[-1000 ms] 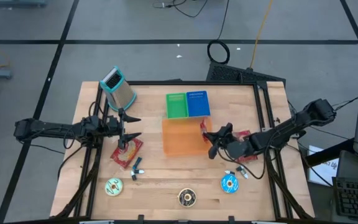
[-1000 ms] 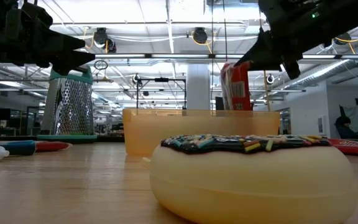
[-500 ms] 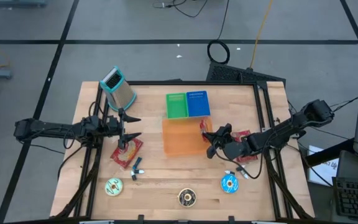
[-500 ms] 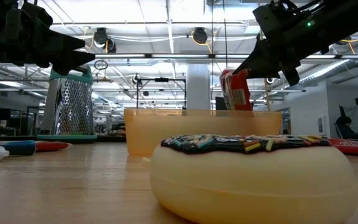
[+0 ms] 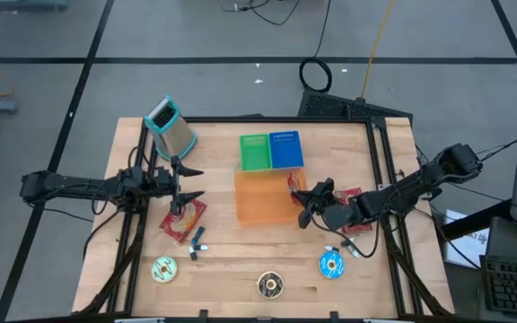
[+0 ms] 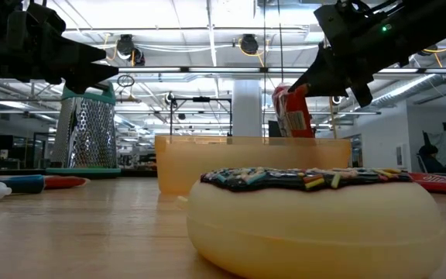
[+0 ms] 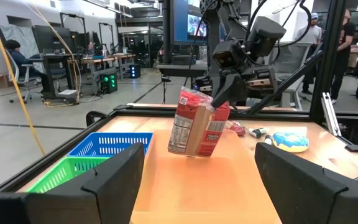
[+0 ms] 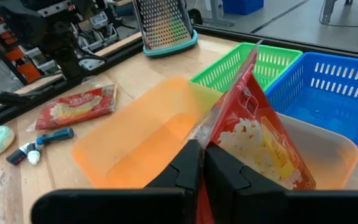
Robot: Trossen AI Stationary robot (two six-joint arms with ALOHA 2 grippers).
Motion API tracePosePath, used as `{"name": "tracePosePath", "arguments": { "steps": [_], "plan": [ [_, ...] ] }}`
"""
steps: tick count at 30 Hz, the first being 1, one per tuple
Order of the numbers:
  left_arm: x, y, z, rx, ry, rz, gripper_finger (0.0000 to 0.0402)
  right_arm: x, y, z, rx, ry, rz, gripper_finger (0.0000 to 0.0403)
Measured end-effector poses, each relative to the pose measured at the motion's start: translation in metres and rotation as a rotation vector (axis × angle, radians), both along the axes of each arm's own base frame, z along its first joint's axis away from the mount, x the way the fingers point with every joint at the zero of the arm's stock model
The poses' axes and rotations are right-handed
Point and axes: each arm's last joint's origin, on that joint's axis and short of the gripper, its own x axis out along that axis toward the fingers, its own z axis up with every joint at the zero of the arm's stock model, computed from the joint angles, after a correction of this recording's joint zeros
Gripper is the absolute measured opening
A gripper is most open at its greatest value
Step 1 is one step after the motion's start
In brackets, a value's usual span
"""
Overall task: Pick & Place Food Item
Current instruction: Put the top right red popcorn bag into the orange bin, then put the green food coloring bottle into the blue bin
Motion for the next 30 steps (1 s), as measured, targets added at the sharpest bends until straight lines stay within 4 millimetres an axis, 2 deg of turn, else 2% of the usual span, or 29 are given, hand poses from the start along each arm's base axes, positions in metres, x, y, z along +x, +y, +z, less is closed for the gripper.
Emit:
{"name": "tracePosePath", "arguments": {
  "steps": [19,25,30],
  "plan": [
    [0.000,0.000,0.000,0.000,0.000,0.000,0.0306,0.001,0.000,0.003,-0.015,-0.017,0.009,0.0084],
    [0.000,0.000,0.000,0.000,0.000,0.001,0.0306,0.002,0.004,0.021,-0.138,-0.072,0.085,0.0097],
    [0.000,0.000,0.000,0.003,0.000,0.001,0.0306,-0.001,0.010,0.038,-0.255,-0.102,0.263,0.0110]
  ]
}}
